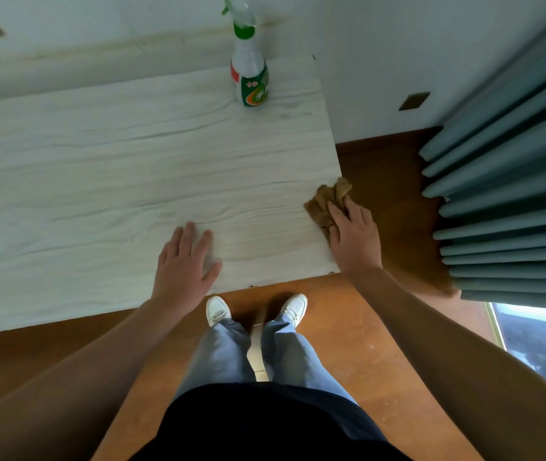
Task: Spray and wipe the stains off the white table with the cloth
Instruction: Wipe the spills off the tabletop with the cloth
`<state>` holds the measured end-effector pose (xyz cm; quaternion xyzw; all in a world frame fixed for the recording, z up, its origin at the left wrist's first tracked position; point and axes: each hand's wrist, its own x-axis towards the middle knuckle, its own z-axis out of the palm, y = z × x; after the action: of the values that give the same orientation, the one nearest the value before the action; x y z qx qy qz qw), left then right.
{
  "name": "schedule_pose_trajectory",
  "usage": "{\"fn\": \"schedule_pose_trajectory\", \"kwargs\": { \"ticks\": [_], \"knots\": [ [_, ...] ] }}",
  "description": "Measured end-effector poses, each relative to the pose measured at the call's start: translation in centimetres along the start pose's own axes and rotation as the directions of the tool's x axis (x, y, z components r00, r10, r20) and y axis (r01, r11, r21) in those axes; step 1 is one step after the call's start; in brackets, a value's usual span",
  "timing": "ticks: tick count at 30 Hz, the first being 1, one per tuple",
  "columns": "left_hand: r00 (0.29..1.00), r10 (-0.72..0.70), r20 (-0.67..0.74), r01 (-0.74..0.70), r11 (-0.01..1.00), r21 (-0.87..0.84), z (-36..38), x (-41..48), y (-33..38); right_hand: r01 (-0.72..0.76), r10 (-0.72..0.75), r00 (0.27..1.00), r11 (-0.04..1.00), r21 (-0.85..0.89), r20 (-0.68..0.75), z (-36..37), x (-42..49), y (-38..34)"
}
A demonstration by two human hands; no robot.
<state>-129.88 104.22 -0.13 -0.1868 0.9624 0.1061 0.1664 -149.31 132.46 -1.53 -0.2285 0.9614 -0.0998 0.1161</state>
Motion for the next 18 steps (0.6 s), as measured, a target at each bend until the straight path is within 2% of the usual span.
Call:
{"fn": "schedule_pose_trajectory", "kwargs": {
  "ticks": [7,9,14,18],
  "knots": [
    [0.998,0.005,-0.068,-0.008,0.999,-0.041,0.5,0.3,-0.1,0.227,-0.225,0.971,0.974,-0.015,0.080,1.7,-1.3,-5.3],
    [0.996,0.018,-0.088,-0.022,0.999,-0.045,0.4,0.7,-0.2,0.240,-0.235,0.966,0.970,-0.029,0.107,1.8,-0.4,-6.4],
    [0.995,0.049,-0.090,-0.055,0.996,-0.064,-0.2,3.2,-1.0,0.013,-0.010,0.994,1.000,-0.027,0.111,0.2,4.5,-6.9],
    [0.992,0.079,-0.098,-0.088,0.992,-0.092,-1.2,6.1,-2.4,-0.164,0.168,0.974,0.986,-0.041,0.150,-1.7,8.8,-7.4]
  ]
}}
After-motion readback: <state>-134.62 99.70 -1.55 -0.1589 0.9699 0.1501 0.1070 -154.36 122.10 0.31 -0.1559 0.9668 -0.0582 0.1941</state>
